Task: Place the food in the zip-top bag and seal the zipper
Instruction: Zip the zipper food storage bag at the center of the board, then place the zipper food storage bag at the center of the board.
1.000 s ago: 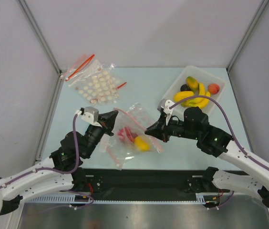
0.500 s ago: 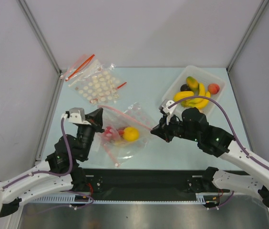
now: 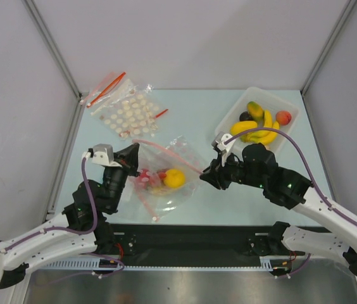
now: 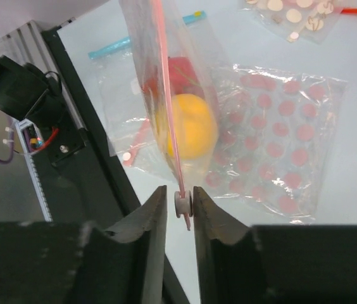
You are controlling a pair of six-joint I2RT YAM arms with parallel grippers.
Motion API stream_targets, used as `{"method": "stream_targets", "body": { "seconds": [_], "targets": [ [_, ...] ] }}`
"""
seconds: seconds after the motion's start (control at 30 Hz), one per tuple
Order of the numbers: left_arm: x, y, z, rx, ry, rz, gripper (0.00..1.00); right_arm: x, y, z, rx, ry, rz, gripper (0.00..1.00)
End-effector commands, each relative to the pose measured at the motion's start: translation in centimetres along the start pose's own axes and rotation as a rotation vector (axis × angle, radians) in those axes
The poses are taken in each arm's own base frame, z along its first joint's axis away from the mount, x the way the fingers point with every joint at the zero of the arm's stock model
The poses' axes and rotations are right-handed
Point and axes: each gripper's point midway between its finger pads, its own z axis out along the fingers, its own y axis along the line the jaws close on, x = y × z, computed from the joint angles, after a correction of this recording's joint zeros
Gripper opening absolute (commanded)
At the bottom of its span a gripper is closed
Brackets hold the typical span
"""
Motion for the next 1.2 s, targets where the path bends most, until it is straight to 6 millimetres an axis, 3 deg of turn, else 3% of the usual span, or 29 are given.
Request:
{"method": "stream_targets", "body": {
  "seconds": [0.0,0.03,0.13,0.4,0.47,0.53,0.6,0.63,0.7,0.77,0.8,0.9,1.13,1.17],
  "targets": [
    [-1.7,-1.0,0.1,0.052,-0.052,-0.045,0.00,-2.1,1.3,-0.3,-0.067,-0.087,-0.028,0.35],
    [-1.7,-1.2,0.2,0.063,-0.051,-0.045,0.00,-2.6,1.4,-0.2,-0.073,-0.112,-0.037,0.45],
    [-1.6,-1.8,0.2,0.091,-0.049,-0.046,0.00,-3.5,1.2,0.5,-0.069,-0.150,-0.038,0.54],
    [-1.5,-2.5,0.2,0.130,-0.045,-0.041,0.00,-3.8,0.7,2.9,-0.060,-0.147,-0.018,0.56],
    [-1.3,-2.8,0.2,0.139,-0.039,-0.040,0.00,-4.3,0.5,3.3,-0.053,-0.167,-0.021,0.45],
    [-1.3,-2.8,0.2,0.142,-0.037,-0.038,0.00,-4.3,0.2,3.7,-0.041,-0.169,-0.017,0.42],
    [-1.3,-2.9,0.2,0.145,-0.038,-0.041,0.00,-4.3,0.0,4.0,-0.031,-0.170,-0.018,0.34],
    [-1.3,-2.9,0.2,0.147,-0.037,-0.040,0.00,-4.4,0.0,4.0,-0.030,-0.173,-0.018,0.18],
    [-1.3,-2.9,0.2,0.147,-0.037,-0.044,0.00,-4.5,-0.2,4.0,-0.018,-0.176,-0.016,0.03],
    [-1.4,-2.8,0.2,0.142,-0.037,-0.045,0.06,-4.8,-0.6,3.4,0.012,-0.194,-0.003,0.00],
    [-1.3,-2.8,0.1,0.142,-0.036,-0.047,0.17,-4.9,-0.7,3.2,0.023,-0.202,0.000,0.00],
    [-1.6,-2.8,0.0,0.147,-0.043,-0.055,0.37,-6.5,-1.1,0.8,0.069,-0.292,0.022,0.00],
    [-1.8,-2.6,-0.2,0.148,-0.048,-0.063,0.56,-10.5,-2.4,-4.8,0.144,-0.477,0.088,0.00],
    [-1.8,-2.6,-0.2,0.146,-0.048,-0.064,0.58,-10.8,-3.5,-5.2,0.190,-0.482,0.106,0.00]
  ]
}}
